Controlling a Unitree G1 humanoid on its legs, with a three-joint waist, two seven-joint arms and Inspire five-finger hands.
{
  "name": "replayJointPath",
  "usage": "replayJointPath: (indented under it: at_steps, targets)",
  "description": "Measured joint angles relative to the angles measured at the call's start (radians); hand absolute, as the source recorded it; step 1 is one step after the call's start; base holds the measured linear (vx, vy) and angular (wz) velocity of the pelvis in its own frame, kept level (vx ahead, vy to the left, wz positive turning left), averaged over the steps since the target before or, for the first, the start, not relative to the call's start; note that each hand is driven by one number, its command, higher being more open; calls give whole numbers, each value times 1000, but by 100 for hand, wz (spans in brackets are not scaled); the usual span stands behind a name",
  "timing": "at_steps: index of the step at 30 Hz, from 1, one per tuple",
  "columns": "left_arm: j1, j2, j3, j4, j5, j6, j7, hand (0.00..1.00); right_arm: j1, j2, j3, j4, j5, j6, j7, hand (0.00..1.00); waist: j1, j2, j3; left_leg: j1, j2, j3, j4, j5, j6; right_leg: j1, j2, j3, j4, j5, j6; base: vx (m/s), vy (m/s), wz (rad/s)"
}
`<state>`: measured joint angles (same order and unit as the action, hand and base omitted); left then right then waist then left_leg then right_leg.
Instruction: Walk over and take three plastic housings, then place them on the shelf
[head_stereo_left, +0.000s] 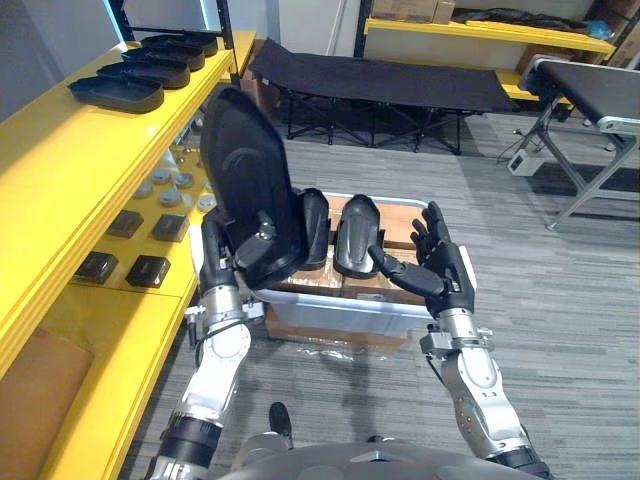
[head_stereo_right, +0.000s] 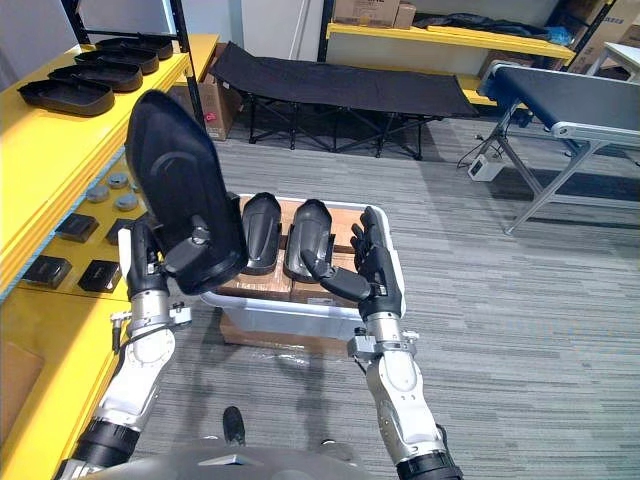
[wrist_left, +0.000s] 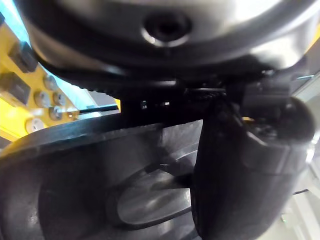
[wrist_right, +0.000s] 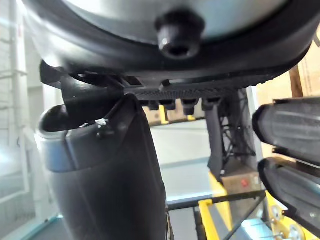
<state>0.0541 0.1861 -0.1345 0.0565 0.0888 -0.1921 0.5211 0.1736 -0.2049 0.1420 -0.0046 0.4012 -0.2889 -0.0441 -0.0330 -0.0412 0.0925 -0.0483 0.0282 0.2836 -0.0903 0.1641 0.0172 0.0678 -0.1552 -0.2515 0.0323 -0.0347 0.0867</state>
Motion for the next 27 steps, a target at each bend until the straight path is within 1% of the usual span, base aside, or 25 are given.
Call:
replayJointPath:
  at_steps: [3,6,9,12,14,15,18,22,24,25,26,27]
  targets:
    - [53,0,14,0,-5,-6,-9,0,62,1,-48,2,8,26,38,100,-2,7,-4,-12,-2,12,0,-1,1,-17,-1,13,0,1,-1,24,21,-7]
    - [95,-1,18,0,-26,-22,-15,0,112,3,-84,30,6,33,39,100,-10,15,-9,-12,-2,15,0,-2,3,-19,-2,15,0,1,-1,41,6,-4]
    - [124,-13,29,0,-55,-54,-25,0,127,3,-120,76,-42,46,19,100,-20,26,-16,-12,1,15,0,-3,2,-20,0,15,0,1,-1,32,-5,-2]
    - [133,-23,32,-4,-87,-69,-25,0,128,3,-132,88,-41,59,7,100,-24,39,-23,-12,2,15,0,-4,1,-20,1,15,-2,1,-1,20,-2,-2]
    - [156,-27,32,-39,-102,-71,-28,0,127,4,-130,88,-44,59,-5,100,-23,45,-27,-12,2,14,0,-4,0,-19,1,13,-4,1,-1,39,1,1]
    - [167,-35,35,-70,-128,-71,-28,0,126,7,-128,88,-43,60,-15,100,-18,45,-27,-12,2,11,0,-4,0,-17,1,11,-6,1,-1,36,0,7]
    - [199,-59,55,-142,-131,-74,-27,0,123,15,-118,88,-42,61,-39,100,-2,45,-27,-16,-2,-6,0,-4,0,-8,1,-6,-13,1,-1,36,3,16]
    - [238,-73,110,-241,-131,-80,-28,0,89,26,-72,88,-43,69,-70,100,16,46,-26,-25,-13,-65,0,1,-5,17,1,-66,-17,-5,-3,38,-1,42]
    - [267,-97,160,-310,-160,-89,-61,0,41,34,-55,102,-60,69,-96,100,44,49,-26,-39,-19,-106,0,13,-2,26,1,-110,-17,-8,-2,30,-5,49]
    - [272,-100,165,-319,-164,-90,-64,0,33,35,-54,106,-67,69,-98,100,49,49,-26,-40,-20,-110,0,14,-2,27,1,-114,-17,-8,-2,15,4,39]
    - [283,-113,184,-342,-168,-91,-74,0,12,40,-53,118,-83,69,-108,100,64,49,-26,-44,-22,-123,0,17,-1,31,1,-128,-18,-8,-2,10,7,33]
    - [295,-115,198,-352,-178,-92,-84,0,-2,45,-51,122,-83,72,-116,100,70,50,-26,-46,-25,-136,0,20,-2,38,1,-138,-18,-9,-3,13,14,45]
